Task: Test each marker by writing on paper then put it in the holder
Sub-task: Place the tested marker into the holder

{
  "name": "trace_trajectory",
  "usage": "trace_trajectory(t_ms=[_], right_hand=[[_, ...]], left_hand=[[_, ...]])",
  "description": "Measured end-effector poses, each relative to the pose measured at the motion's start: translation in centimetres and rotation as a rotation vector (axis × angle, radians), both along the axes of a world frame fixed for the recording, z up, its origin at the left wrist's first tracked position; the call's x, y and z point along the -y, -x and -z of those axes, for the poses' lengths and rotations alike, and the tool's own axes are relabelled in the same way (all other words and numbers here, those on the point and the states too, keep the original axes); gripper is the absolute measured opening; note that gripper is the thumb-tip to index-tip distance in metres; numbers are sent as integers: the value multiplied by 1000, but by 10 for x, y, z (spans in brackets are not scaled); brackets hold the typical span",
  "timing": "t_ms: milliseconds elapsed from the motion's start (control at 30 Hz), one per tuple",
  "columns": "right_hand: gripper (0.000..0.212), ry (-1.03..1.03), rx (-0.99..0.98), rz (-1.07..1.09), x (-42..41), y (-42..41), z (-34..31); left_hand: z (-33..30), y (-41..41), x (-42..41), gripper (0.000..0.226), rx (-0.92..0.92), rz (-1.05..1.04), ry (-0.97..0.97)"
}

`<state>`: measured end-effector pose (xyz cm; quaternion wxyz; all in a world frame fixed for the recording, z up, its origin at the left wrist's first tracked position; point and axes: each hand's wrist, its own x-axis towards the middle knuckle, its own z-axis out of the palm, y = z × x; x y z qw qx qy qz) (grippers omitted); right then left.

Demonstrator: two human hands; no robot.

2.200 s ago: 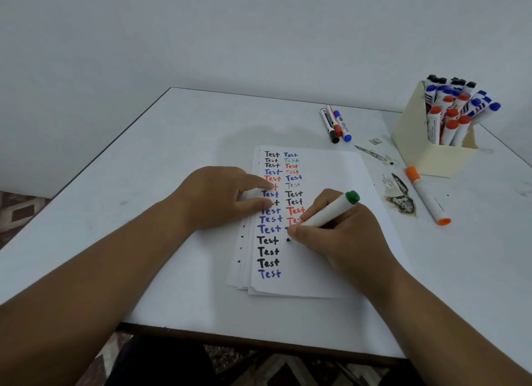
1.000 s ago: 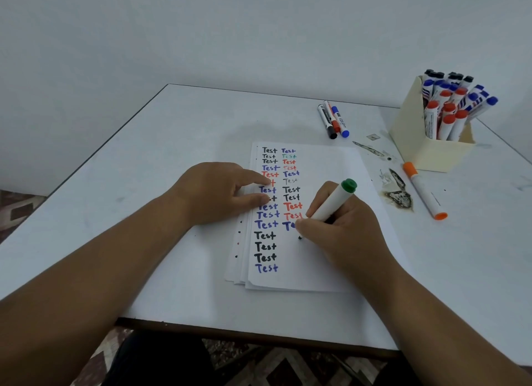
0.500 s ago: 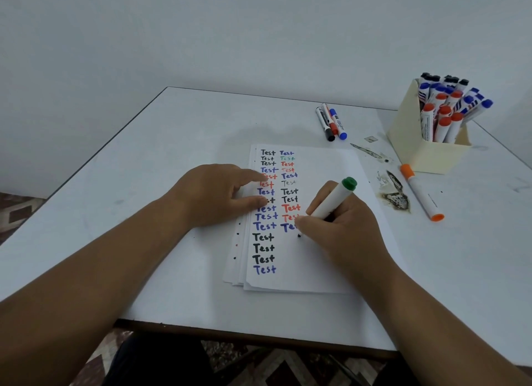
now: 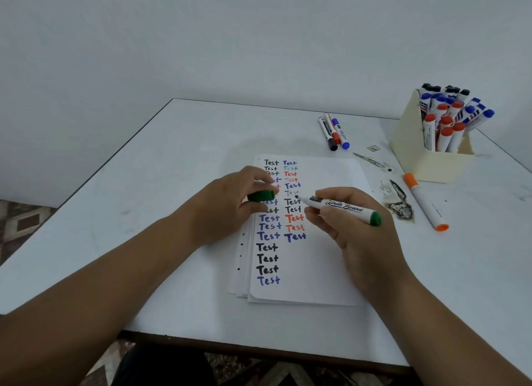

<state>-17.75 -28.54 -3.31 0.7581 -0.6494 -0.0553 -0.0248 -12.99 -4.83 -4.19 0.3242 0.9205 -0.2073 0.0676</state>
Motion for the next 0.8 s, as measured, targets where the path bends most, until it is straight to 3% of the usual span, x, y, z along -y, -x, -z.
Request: trace_trajectory(t_ms=[200, 500, 800], right_hand=[[11, 33, 67, 8, -2, 0, 0], [16, 161, 78, -8, -4, 2, 0], [17, 227, 88, -42, -5, 0, 3]], left_hand=[[-1, 0, 4, 28, 36, 11, -75], [0, 5, 7, 19, 134, 87, -119], [0, 11, 15, 8, 45, 73, -96]])
